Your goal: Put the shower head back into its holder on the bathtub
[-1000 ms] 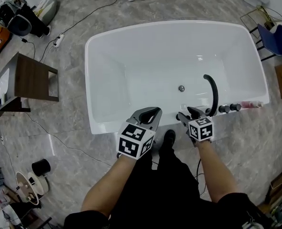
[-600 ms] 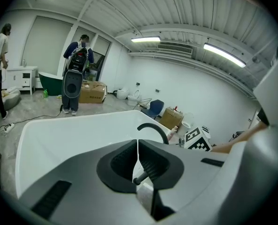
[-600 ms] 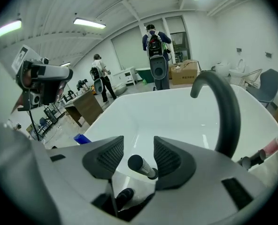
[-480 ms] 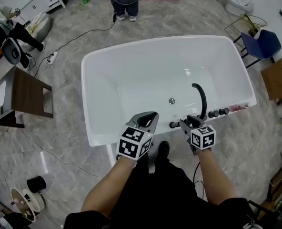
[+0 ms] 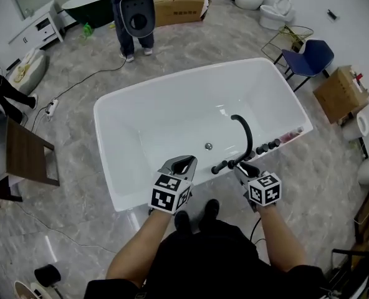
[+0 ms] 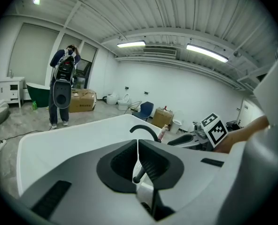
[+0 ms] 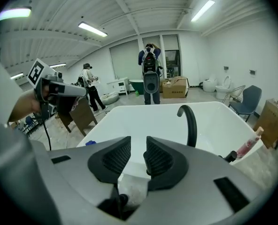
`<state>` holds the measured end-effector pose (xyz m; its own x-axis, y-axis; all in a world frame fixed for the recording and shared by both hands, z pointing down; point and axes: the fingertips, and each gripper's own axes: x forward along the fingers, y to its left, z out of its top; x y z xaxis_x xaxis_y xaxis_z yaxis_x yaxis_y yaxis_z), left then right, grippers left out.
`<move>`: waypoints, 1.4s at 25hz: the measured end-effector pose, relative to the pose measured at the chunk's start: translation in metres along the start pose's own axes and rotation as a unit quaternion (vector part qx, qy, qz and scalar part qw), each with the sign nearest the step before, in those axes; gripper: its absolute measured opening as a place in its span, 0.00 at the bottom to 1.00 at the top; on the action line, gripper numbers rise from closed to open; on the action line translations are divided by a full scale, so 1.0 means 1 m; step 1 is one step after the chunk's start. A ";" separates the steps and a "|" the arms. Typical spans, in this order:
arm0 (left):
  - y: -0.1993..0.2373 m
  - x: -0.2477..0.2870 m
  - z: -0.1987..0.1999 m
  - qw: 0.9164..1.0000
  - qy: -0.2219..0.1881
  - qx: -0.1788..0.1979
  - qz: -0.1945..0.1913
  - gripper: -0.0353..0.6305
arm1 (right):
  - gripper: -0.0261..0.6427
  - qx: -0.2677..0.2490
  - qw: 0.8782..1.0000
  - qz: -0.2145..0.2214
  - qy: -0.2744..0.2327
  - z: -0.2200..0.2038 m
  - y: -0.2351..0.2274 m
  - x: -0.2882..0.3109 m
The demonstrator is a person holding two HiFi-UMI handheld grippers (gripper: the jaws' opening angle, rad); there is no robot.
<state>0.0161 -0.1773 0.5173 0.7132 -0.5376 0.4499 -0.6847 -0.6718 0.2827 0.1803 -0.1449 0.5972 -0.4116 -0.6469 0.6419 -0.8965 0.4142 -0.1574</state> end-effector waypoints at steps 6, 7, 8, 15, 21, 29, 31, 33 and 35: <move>-0.015 0.000 0.012 0.999 -0.012 0.034 -0.015 0.09 | 0.17 0.005 1.000 0.001 -0.029 0.008 0.011 -0.043; -0.019 0.001 0.016 0.999 -0.013 0.046 -0.017 0.09 | 0.16 0.008 0.999 0.001 -0.034 0.010 0.012 -0.049; -0.024 0.002 0.021 0.998 -0.016 0.053 -0.021 0.09 | 0.15 0.009 0.999 0.002 -0.039 0.012 0.011 -0.055; -0.061 0.010 0.073 0.996 -0.060 0.051 -0.040 0.09 | 0.14 -0.007 0.997 0.015 -0.081 0.039 -0.010 -0.099; -0.086 0.033 0.110 0.994 -0.083 0.071 0.002 0.09 | 0.10 -0.013 0.988 0.051 -0.143 0.071 -0.039 -0.146; -0.120 0.046 0.153 0.990 -0.117 0.068 0.034 0.09 | 0.06 -0.034 0.971 0.105 -0.211 0.100 -0.069 -0.196; -0.131 0.046 0.161 0.988 -0.123 0.085 0.038 0.09 | 0.06 -0.032 0.967 0.117 -0.223 0.108 -0.076 -0.205; -0.141 0.043 0.172 0.983 -0.140 0.108 0.043 0.09 | 0.06 -0.032 0.964 0.121 -0.234 0.116 -0.084 -0.213; -0.146 0.039 0.183 0.979 -0.158 0.123 0.044 0.09 | 0.06 -0.032 0.960 0.120 -0.251 0.130 -0.091 -0.220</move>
<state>0.1718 -0.1938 0.3382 0.6906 -0.7033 0.1684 -0.7162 -0.6974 0.0246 0.3309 -0.1234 0.3728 -0.6465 -0.7485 0.1475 -0.7608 0.6180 -0.1982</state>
